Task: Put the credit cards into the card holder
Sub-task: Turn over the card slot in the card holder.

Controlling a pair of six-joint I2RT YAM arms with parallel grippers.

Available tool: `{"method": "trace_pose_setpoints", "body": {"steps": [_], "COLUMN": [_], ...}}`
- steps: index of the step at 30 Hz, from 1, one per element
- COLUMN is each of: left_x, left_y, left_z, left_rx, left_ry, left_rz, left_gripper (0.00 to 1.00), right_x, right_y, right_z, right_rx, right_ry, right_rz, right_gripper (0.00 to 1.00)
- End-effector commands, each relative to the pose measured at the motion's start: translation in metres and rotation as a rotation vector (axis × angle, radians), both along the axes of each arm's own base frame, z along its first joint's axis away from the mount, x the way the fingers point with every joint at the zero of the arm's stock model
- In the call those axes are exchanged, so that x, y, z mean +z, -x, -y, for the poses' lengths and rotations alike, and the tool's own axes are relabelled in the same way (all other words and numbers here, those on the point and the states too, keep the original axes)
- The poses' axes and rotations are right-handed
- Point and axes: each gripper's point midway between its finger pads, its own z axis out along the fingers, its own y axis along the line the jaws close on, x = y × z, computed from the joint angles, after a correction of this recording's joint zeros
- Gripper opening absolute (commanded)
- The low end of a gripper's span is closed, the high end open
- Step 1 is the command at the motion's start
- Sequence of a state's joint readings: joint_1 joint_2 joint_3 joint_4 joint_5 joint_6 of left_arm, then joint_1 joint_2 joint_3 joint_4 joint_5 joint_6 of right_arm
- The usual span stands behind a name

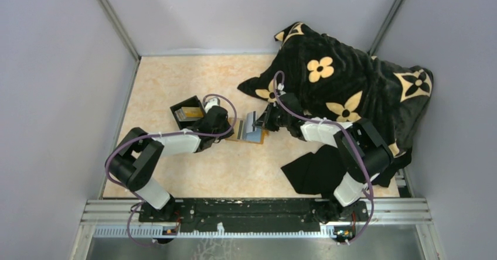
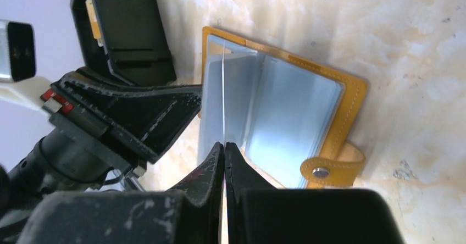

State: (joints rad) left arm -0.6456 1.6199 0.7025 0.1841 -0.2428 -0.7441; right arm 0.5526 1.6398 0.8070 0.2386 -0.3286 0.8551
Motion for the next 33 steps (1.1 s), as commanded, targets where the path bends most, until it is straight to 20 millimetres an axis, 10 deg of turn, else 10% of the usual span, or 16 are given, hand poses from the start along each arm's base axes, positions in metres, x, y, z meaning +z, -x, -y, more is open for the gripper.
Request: {"method": "trace_pose_setpoints", "body": {"steps": [1, 33], "left_x": [-0.064, -0.042], "left_y": [0.056, 0.058], "left_z": [-0.031, -0.063], "left_rx": [-0.037, 0.035], "left_ry": [-0.161, -0.276], "left_rz": [-0.237, -0.183], "left_gripper": [0.17, 0.17], "right_x": [-0.003, -0.026], "right_y": [-0.01, -0.002], "right_z": [-0.015, -0.022], "right_rx": [0.024, 0.045], "right_ry": [0.01, 0.024], "right_rz": [0.027, -0.005], "right_gripper": [0.0, 0.0]}}
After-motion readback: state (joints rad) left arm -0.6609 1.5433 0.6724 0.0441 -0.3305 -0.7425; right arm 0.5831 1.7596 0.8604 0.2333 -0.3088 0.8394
